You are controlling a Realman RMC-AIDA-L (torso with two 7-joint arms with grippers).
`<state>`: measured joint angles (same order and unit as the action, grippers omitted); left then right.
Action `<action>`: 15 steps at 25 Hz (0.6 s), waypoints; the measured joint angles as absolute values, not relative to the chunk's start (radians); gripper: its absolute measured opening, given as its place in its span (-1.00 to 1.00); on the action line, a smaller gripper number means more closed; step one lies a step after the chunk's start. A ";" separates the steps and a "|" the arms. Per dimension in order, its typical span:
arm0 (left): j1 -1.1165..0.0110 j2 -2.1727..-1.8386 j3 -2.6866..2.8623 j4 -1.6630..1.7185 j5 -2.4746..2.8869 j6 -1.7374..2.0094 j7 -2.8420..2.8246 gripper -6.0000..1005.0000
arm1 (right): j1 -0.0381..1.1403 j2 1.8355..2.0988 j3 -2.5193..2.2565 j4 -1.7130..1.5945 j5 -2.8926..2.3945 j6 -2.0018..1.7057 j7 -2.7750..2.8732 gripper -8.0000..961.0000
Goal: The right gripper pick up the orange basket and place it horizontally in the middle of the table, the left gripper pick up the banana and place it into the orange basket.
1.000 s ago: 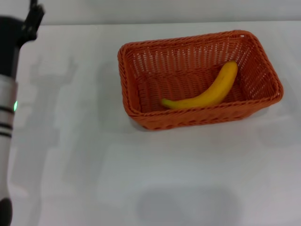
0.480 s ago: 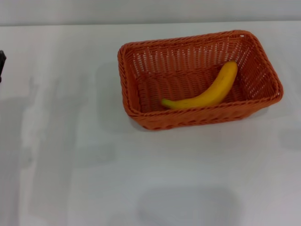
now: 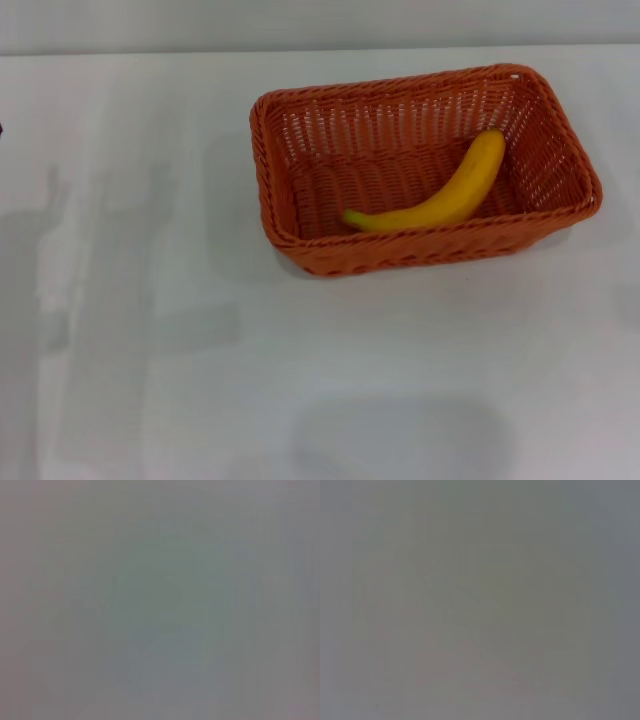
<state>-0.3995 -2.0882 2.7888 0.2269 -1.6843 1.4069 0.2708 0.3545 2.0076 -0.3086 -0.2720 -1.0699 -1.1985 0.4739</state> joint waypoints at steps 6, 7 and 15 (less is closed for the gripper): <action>-0.395 -2.087 2.794 0.227 -1.684 1.407 0.272 0.78 | 0.351 2.007 -0.309 -0.258 -1.069 -1.215 0.469 0.79; -0.394 -2.087 2.795 0.227 -1.683 1.407 0.272 0.78 | 0.351 2.007 -0.311 -0.255 -1.069 -1.218 0.467 0.79; -0.402 -2.086 2.799 0.227 -1.676 1.405 0.272 0.78 | 0.340 2.007 -0.312 -0.241 -1.069 -1.233 0.464 0.79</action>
<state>-0.4018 -2.0862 2.7992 0.2270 -1.6760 1.4045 0.2723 0.3396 2.0074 -0.3123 -0.2412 -1.0694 -1.2332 0.4638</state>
